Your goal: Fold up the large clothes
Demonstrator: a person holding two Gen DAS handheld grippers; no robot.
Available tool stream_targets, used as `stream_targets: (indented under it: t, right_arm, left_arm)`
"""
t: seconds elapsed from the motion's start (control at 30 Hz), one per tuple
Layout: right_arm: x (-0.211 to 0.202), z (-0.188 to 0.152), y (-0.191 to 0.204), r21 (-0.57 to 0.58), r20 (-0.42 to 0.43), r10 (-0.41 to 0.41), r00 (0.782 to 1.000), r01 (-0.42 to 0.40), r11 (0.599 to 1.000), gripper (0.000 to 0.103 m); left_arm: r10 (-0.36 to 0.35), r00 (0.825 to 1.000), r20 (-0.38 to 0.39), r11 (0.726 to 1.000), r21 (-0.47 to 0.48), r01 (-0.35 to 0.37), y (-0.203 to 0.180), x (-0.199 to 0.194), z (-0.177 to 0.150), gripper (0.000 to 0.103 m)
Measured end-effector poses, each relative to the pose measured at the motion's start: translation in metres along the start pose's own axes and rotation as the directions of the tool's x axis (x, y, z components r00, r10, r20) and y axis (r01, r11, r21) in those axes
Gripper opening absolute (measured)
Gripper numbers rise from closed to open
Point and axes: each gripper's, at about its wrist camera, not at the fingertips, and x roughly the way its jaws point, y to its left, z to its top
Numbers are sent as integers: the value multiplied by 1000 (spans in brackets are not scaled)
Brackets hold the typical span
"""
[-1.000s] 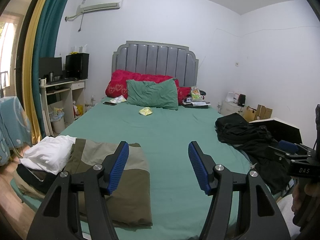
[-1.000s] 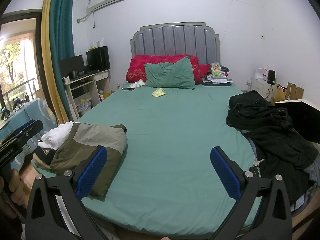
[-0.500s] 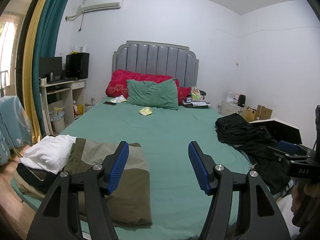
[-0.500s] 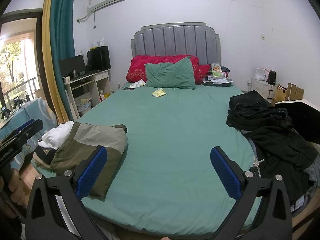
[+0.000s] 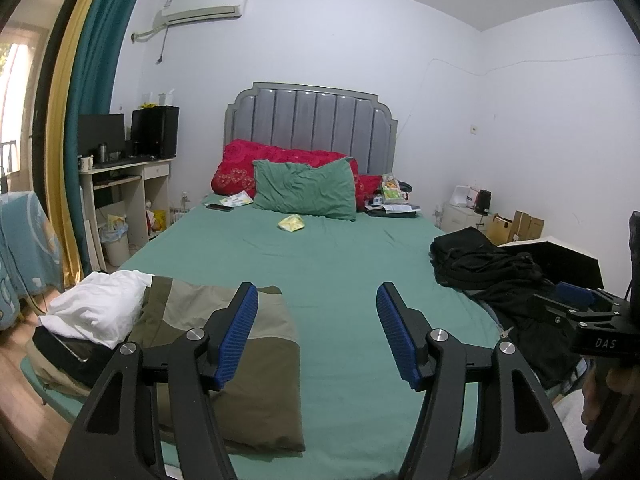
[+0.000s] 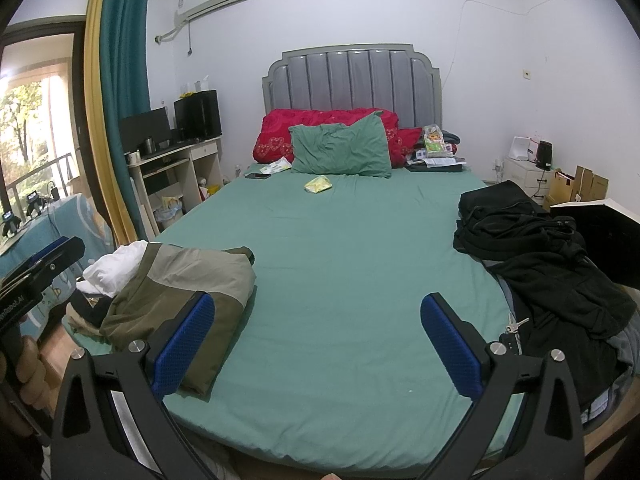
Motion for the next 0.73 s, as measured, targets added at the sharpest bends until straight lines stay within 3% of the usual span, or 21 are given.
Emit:
stream_targets:
  t: [0.73]
  right_arm:
    - [2, -7, 6, -8, -11, 4, 1000, -4, 1000, 102]
  left_arm:
    - [-3, 1000, -8, 1000, -1, 3, -4, 0, 0, 65]
